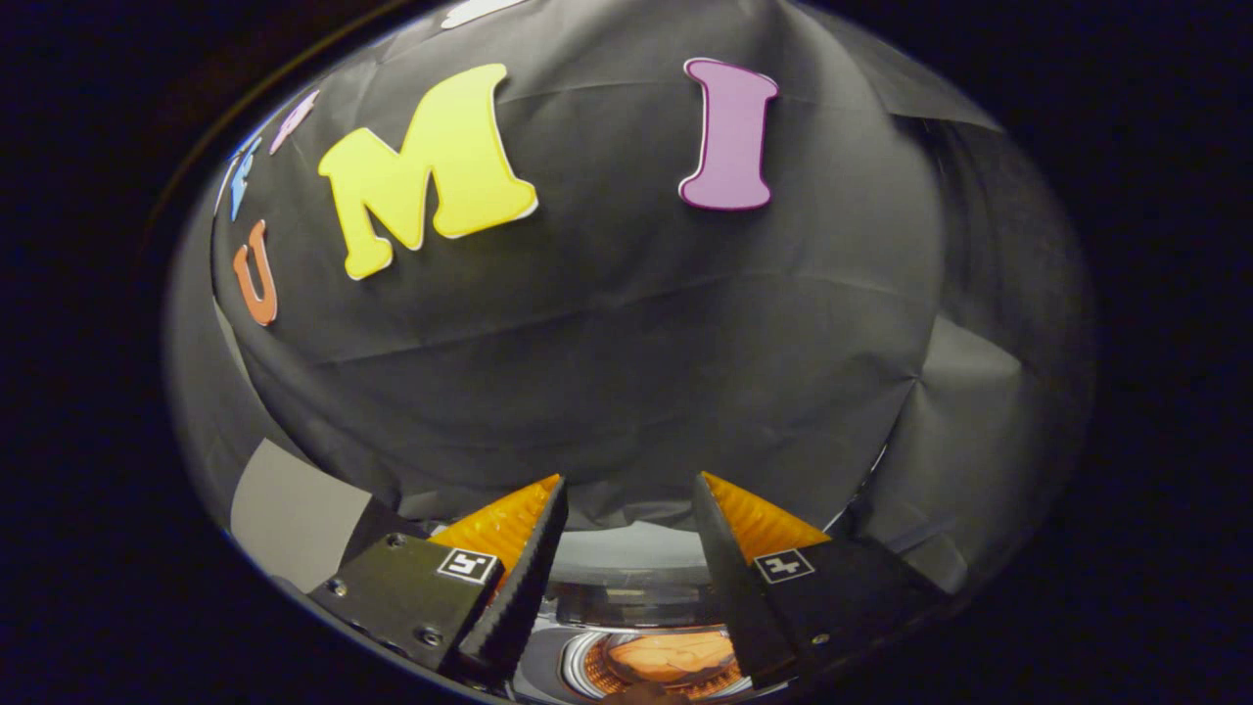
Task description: Put the clothes into the washing machine and then close the washing machine lid.
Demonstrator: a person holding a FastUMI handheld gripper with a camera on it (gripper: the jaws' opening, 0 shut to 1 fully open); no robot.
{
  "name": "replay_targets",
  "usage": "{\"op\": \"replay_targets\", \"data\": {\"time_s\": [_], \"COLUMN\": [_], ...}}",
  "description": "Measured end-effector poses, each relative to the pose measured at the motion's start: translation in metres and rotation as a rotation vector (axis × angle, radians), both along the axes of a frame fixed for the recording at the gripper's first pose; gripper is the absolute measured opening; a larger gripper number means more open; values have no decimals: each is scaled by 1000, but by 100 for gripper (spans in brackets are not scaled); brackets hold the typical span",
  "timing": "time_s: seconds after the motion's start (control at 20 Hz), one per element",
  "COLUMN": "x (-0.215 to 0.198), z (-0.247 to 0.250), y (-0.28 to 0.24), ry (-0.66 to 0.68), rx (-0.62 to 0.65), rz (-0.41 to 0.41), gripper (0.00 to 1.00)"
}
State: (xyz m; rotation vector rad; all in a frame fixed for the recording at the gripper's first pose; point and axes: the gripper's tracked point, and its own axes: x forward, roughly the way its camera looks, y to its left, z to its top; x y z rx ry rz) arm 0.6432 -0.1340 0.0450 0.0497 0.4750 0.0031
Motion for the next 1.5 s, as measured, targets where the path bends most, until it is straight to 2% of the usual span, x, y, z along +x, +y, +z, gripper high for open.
{"op": "replay_targets", "data": {"time_s": [0.2,0.45,0.7,1.5], "x": [14,11,4,-12], "z": [-13,-31,-40,-38], "y": [-3,-9,-12,-11], "ry": [50,93,109,50], "rx": [-4,-9,-84,-93], "rz": [-16,-20,5,16], "gripper": [81,81,81,82]}}
